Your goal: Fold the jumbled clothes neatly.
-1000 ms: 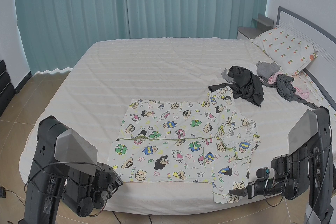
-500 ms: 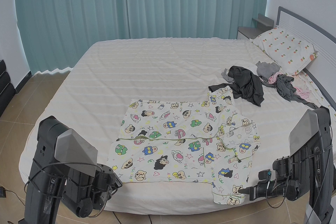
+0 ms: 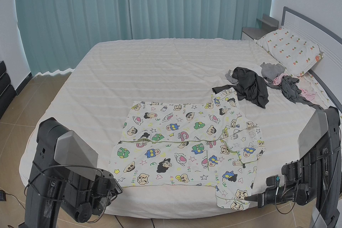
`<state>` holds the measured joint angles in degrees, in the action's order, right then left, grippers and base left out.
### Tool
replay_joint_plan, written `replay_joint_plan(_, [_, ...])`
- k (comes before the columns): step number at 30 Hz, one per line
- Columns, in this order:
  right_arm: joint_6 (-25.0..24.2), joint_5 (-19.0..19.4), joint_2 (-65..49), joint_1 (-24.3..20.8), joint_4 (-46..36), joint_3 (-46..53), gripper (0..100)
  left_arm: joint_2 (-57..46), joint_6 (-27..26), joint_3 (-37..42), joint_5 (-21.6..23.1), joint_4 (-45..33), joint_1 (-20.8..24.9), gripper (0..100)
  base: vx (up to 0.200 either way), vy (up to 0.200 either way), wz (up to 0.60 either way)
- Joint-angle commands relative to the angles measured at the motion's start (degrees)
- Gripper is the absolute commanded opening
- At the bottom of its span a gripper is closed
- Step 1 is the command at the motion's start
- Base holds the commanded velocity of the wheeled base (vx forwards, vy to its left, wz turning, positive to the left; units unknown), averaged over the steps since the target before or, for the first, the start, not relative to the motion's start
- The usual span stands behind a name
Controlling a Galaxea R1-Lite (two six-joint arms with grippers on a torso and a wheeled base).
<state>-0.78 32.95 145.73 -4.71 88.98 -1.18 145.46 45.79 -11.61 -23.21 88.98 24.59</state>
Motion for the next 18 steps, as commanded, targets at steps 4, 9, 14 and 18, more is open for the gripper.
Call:
replay_joint_plan(4, [0.08, -0.26, 0.52, 0.05, 0.76, -1.37, 0, -0.35, -0.08, -0.35, 0.01, 1.02, -0.07, 0, 0.0, 0.0, 0.0])
replay_joint_plan(9, [-0.19, -1.05, 1.58, -0.13, 0.76, -3.04, 0, -0.35, -0.26, -0.79, 0.1, 1.02, -0.07, 0, 0.0, 0.0, 0.0])
replay_joint_plan(14, [-0.45, -2.45, 1.84, -0.39, 0.67, -4.0, 100, -0.26, -0.35, -0.88, 0.1, 1.02, -0.07, 0, 0.0, 0.0, 0.0])
replay_joint_plan(18, [-0.54, -2.45, 1.93, -0.57, 0.76, -4.44, 100, -0.17, -0.35, -1.4, 0.27, 1.02, -0.07, 0, 0.0, 0.0, 0.0])
